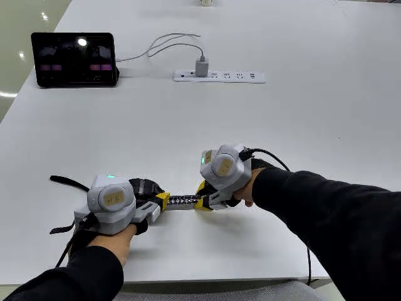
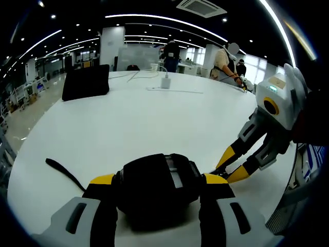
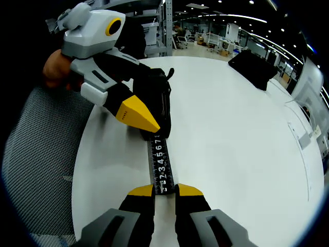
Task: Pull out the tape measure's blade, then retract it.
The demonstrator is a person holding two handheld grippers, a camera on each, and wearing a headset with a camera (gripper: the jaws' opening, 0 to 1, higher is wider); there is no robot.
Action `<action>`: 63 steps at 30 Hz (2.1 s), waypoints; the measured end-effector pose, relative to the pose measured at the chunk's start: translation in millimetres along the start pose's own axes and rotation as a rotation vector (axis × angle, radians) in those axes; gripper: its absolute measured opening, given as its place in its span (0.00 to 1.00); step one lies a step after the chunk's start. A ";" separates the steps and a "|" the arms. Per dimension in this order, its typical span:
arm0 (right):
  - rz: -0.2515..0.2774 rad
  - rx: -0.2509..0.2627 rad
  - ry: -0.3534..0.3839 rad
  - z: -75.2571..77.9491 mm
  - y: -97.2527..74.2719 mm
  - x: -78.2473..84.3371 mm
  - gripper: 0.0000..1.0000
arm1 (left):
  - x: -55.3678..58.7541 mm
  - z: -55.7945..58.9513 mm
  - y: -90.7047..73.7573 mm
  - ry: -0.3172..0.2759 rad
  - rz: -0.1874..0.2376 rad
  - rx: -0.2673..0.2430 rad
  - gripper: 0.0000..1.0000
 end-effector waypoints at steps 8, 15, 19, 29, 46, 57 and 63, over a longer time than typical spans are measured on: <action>0.013 -0.005 -0.007 0.7 5.1 -7.3 0.11 | -0.3 -0.4 0.2 0.000 -0.006 0.006 0.59; 0.026 -0.005 0.003 0.7 9.2 -12.9 0.11 | -0.5 -1.0 0.5 -0.006 -0.006 0.009 0.59; 0.043 -0.007 0.011 -1.4 12.1 -16.9 0.11 | -0.6 -0.5 0.0 -0.009 -0.009 0.011 0.59; 0.052 -0.011 0.014 -3.7 17.9 -24.1 0.11 | -0.2 -0.5 -0.1 -0.012 -0.014 0.014 0.59; 0.063 -0.010 -0.004 -5.2 27.3 -36.6 0.11 | 0.8 -0.4 0.3 -0.014 -0.012 0.012 0.59; 0.080 -0.008 -0.002 -7.4 34.8 -47.9 0.11 | 0.9 0.1 0.2 -0.014 -0.014 0.015 0.59; 0.091 -0.016 0.004 -6.4 34.7 -47.2 0.11 | 0.4 0.2 0.7 -0.015 -0.011 0.014 0.60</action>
Point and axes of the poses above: the centre of the closed fingertips' face, and the gripper's own axes: y roughly forward along the fingers, z roughly to its right, x roughly out of its underside, the point moved 3 cm from there along -y, roughly backward along the fingers, and after that the axes turned 3 degrees about -x, right-handed, at the moved point
